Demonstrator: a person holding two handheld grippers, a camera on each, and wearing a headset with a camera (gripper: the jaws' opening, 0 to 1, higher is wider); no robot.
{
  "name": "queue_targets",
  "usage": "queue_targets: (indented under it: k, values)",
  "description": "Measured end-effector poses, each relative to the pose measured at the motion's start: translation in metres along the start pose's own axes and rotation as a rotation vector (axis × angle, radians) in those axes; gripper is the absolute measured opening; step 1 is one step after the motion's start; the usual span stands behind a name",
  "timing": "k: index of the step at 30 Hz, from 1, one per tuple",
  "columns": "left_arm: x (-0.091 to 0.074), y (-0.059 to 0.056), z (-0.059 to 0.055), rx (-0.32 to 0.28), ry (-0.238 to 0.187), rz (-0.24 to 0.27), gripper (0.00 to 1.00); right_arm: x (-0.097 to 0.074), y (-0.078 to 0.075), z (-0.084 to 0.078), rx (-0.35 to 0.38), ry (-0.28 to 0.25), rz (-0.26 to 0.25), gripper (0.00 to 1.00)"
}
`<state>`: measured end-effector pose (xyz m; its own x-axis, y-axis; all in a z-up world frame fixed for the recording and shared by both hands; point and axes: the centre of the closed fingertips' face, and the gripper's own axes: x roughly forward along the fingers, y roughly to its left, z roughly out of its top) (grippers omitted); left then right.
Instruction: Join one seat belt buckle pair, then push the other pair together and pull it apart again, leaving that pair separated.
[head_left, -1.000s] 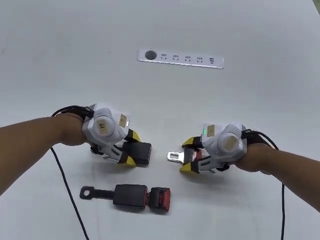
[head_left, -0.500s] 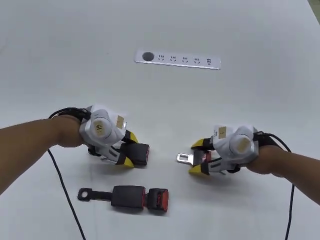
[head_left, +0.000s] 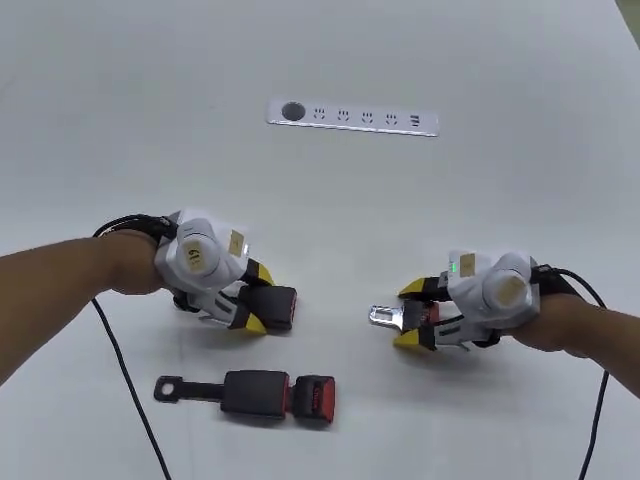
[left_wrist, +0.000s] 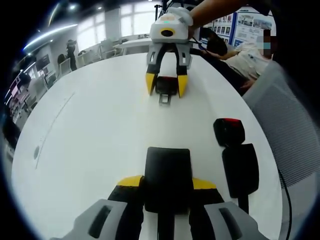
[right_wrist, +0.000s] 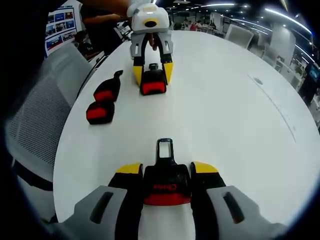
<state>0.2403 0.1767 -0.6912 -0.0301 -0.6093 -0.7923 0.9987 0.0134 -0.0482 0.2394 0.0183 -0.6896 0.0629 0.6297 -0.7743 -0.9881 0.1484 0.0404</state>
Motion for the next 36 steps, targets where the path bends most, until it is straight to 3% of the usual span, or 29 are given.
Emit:
queue_targets:
  k: [21, 33, 35, 36]
  values:
    - [-0.001, -0.002, 0.000, 0.000, 0.017, 0.004, 0.35, -0.009, -0.005, -0.018, 0.005, 0.003, -0.013, 0.36]
    - [-0.001, -0.001, 0.001, -0.012, 0.047, 0.011, 0.36, -0.009, -0.003, -0.014, 0.006, -0.014, 0.000, 0.37]
    - [-0.001, -0.001, 0.002, -0.040, 0.047, 0.013, 0.36, -0.007, -0.003, -0.015, -0.042, -0.002, -0.006, 0.37]
    - [-0.001, -0.001, 0.002, -0.099, 0.042, 0.021, 0.37, -0.007, -0.003, -0.015, -0.053, 0.003, -0.011, 0.36]
